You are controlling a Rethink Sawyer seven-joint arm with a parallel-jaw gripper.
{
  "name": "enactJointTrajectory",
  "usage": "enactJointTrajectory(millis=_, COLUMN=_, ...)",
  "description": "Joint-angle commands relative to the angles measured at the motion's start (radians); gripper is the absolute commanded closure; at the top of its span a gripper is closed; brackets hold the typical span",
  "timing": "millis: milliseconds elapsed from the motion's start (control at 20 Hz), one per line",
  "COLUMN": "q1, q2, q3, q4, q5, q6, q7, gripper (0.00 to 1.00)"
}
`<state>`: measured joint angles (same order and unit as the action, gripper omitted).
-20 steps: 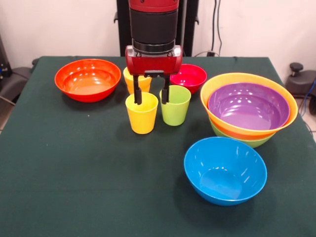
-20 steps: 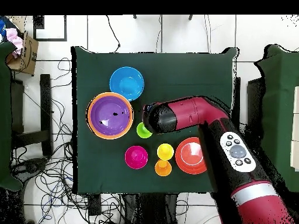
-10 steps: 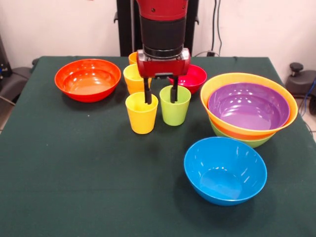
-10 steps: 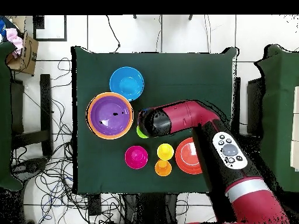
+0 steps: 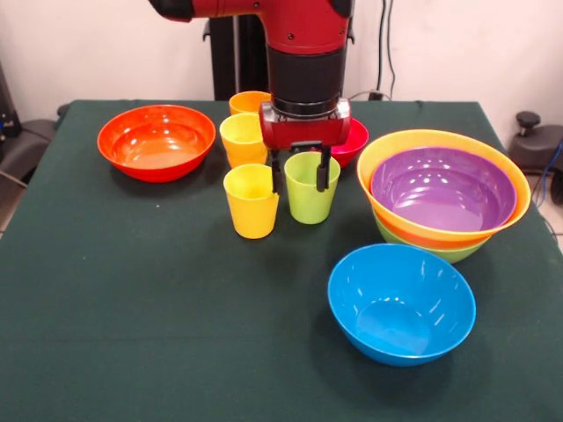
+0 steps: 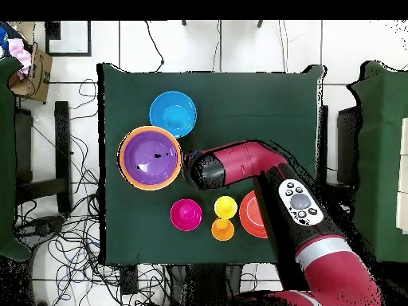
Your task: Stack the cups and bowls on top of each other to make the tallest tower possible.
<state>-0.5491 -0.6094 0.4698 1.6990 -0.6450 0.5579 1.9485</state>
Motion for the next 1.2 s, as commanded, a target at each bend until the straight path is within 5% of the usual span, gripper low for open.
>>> enactJointTrajectory(millis=50, q1=0.025, q2=0.025, q3=-0.09, q4=-0.04, q5=-0.124, q6=-0.079, q7=0.007, gripper=0.0)
enactJointTrajectory(millis=700, q1=0.016, q2=-0.018, q3=-0.102, q4=-0.032, q5=-0.054, q6=-0.056, q7=-0.021, gripper=0.0)
enactJointTrajectory(millis=1200, q1=0.036, q2=-0.068, q3=-0.143, q4=0.01, q5=0.01, q6=-0.066, q7=0.081, gripper=0.0)
